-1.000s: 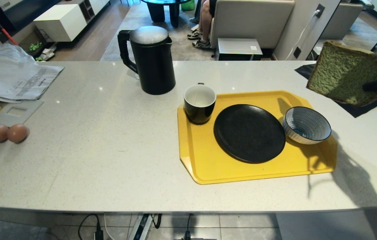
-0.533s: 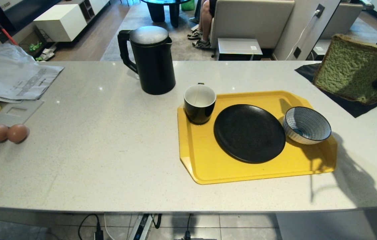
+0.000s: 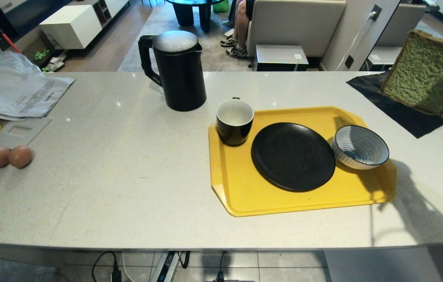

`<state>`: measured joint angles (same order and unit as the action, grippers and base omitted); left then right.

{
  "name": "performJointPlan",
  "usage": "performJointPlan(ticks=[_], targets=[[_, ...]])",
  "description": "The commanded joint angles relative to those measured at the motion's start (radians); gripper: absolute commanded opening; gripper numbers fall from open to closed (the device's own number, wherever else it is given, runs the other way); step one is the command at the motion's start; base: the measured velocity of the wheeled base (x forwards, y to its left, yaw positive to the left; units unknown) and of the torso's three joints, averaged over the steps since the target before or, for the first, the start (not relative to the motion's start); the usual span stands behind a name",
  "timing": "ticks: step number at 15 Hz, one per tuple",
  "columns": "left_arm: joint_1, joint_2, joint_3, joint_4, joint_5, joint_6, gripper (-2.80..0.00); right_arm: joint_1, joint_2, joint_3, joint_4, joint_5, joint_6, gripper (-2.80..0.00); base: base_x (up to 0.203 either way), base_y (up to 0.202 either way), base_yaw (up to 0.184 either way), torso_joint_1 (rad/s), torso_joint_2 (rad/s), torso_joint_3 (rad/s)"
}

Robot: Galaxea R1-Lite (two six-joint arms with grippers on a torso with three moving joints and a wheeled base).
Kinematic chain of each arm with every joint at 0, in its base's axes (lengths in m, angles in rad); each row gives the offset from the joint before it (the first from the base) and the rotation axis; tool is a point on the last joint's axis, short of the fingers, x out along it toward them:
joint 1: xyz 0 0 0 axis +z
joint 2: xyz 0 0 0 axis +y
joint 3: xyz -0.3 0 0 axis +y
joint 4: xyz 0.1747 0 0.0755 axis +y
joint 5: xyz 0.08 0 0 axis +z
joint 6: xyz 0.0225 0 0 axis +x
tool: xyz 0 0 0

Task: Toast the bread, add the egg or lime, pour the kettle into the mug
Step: Put the bread slices in the toaster

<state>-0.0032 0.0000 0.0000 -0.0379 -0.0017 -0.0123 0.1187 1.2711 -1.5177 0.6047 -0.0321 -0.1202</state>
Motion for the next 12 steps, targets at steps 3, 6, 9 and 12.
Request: performJointPlan(ticks=[3, 6, 9, 12], targets=[[0.0, 0.0, 0.014, 0.0, 0.0, 0.0, -2.8, 0.001, -0.015, 0.006, 0.003, 0.001, -0.001, -2.8, 0.0, 0.0, 0.0, 0.0, 0.0, 0.0], [0.0, 0.0, 0.014, 0.0, 0.0, 0.0, -2.8, 0.001, -0.016, 0.01, 0.003, 0.001, -0.001, -2.8, 0.002, 0.003, -0.032, 0.001, 0.0, 0.0], [0.0, 0.0, 0.014, 0.0, 0.0, 0.0, -2.8, 0.0, -0.021, 0.016, 0.003, 0.001, -0.001, -2.8, 0.0, 0.009, -0.165, 0.006, 0.0, 0.0], [0.0, 0.0, 0.014, 0.0, 0.0, 0.0, -2.8, 0.001, -0.021, 0.016, 0.001, 0.006, -0.001, -2.8, 0.002, 0.008, -0.174, 0.002, 0.0, 0.002]])
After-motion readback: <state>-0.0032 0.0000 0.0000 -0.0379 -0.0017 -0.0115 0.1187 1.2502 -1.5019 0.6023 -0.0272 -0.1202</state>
